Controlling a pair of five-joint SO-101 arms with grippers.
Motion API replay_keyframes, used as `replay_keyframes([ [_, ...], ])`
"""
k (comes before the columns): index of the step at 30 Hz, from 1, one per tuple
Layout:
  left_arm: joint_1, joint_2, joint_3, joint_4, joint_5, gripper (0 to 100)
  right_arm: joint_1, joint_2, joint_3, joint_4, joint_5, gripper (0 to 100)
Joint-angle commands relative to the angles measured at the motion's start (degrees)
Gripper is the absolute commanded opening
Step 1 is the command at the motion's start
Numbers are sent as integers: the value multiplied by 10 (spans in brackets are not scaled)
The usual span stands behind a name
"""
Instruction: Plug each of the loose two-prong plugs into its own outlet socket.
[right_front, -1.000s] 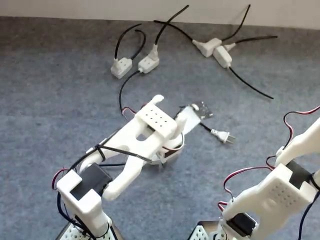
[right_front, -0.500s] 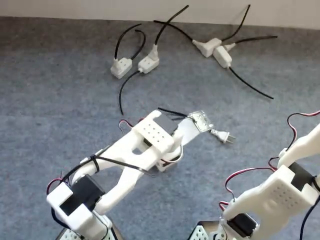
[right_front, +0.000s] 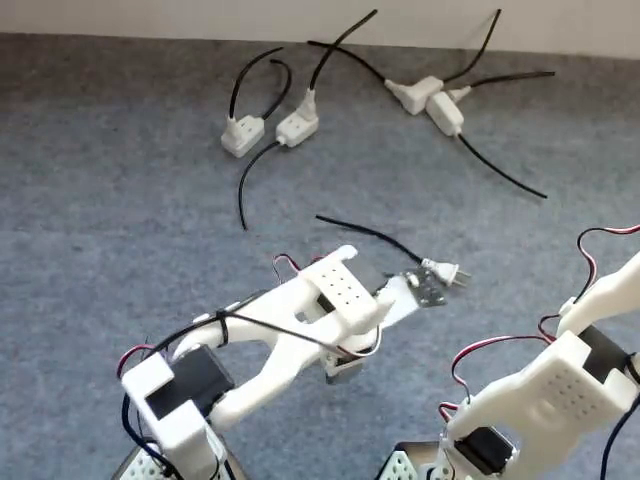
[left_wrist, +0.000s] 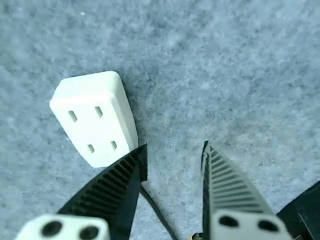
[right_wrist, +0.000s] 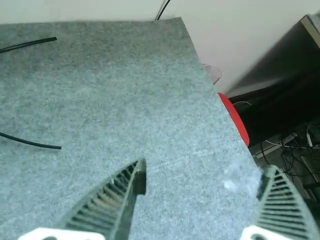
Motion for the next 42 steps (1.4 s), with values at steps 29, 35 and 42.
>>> replay_keyframes([
  [29, -143, -14, -44, -43, -44, 229, 3, -25, 6, 22, -6, 346],
  [35, -143, -8, -49, -46, -20, 252, 3, -24, 7, 22, -6, 346],
  [42, -141, -7, 11, -118, -20, 253, 3, -23, 7, 22, -6, 346],
])
